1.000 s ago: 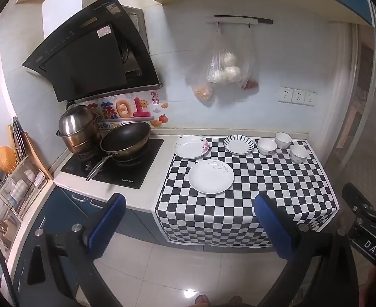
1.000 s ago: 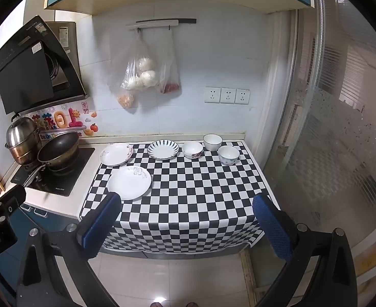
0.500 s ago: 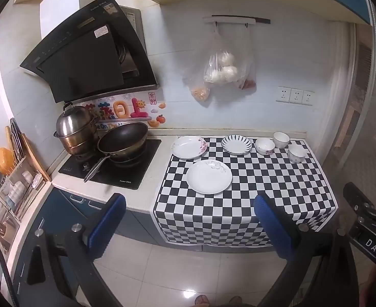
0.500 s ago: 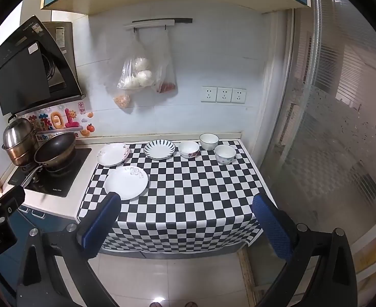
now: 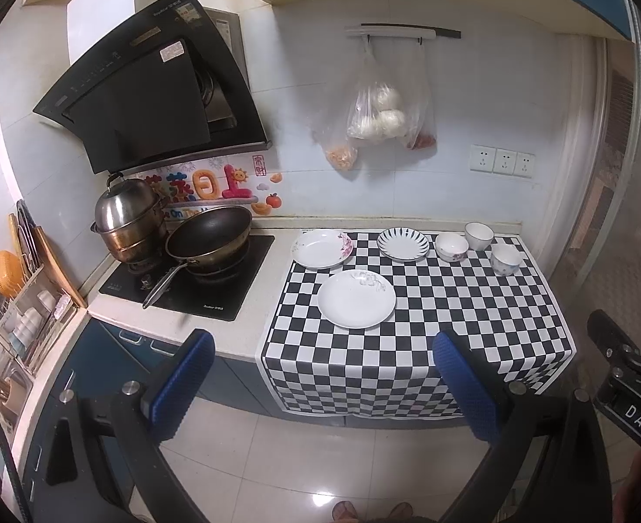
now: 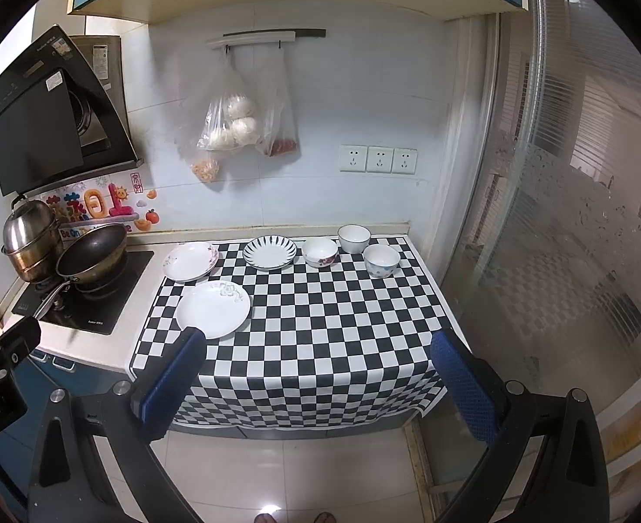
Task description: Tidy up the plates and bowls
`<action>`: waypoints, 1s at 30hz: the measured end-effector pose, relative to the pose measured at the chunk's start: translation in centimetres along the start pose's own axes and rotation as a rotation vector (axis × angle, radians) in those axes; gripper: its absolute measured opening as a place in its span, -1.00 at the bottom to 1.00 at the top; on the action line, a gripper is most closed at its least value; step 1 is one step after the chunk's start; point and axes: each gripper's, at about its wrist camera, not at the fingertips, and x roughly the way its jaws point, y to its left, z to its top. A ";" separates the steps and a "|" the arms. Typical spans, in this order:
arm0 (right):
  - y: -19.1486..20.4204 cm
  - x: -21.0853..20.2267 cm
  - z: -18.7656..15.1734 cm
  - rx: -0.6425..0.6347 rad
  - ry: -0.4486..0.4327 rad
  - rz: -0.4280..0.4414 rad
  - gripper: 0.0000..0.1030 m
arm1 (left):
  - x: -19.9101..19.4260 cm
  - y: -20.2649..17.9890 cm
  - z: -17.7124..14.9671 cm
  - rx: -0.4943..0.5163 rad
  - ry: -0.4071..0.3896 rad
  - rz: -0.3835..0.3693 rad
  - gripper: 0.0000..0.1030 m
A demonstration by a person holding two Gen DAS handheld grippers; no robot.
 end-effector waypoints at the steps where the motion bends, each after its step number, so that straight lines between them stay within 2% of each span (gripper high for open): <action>1: -0.2 0.0 0.0 0.000 0.001 -0.001 1.00 | 0.0 0.0 0.0 0.000 0.001 0.002 0.99; 30: -0.1 -0.4 -0.2 0.001 -0.004 -0.006 1.00 | -0.1 0.2 -0.2 -0.005 0.006 -0.007 0.99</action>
